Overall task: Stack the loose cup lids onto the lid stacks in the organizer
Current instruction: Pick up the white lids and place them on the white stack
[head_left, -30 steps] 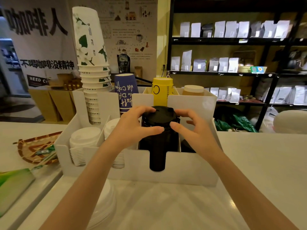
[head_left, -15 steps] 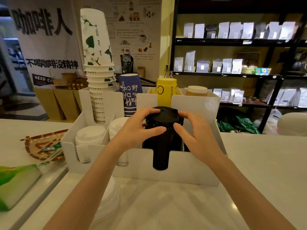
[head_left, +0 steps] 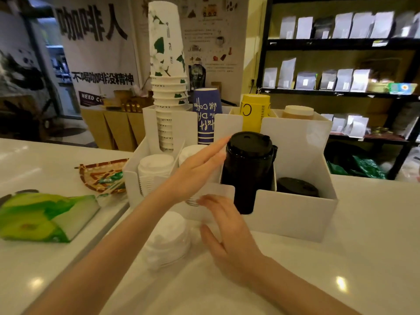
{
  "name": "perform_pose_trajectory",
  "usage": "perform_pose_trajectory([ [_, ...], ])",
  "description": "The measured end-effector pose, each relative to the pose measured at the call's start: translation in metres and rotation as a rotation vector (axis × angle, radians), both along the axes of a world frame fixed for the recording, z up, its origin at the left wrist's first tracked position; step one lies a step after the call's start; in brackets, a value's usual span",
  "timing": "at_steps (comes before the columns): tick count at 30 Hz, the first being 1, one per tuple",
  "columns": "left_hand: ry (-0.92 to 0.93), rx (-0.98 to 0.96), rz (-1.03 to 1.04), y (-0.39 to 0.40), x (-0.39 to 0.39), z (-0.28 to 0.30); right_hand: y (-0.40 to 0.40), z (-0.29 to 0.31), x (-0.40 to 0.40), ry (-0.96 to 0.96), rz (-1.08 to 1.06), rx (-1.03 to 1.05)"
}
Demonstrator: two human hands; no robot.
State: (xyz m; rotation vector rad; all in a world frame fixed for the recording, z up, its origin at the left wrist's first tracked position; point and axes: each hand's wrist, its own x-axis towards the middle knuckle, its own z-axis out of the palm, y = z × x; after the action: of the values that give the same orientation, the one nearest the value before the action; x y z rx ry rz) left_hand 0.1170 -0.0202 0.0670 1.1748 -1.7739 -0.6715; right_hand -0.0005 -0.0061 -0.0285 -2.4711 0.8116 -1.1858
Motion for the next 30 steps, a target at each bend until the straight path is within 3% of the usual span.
perform_pose_trajectory([
  [4,0.007,-0.025,0.13,0.027,0.028,-0.011,0.006,-0.008,0.003,0.202,0.131,0.15],
  [11,-0.194,-0.004,0.326,0.072,0.07,-0.054,0.012,-0.017,0.008,0.345,0.177,0.264],
  [19,-0.39,0.267,0.313,0.093,0.085,-0.096,0.013,-0.018,0.011,0.332,0.175,0.365],
  [25,-0.426,0.262,0.39,0.093,0.086,-0.106,0.013,-0.02,0.012,0.303,0.198,0.401],
  [30,-0.358,0.243,0.419,0.093,0.087,-0.098,0.016,-0.013,0.014,0.139,0.223,0.516],
])
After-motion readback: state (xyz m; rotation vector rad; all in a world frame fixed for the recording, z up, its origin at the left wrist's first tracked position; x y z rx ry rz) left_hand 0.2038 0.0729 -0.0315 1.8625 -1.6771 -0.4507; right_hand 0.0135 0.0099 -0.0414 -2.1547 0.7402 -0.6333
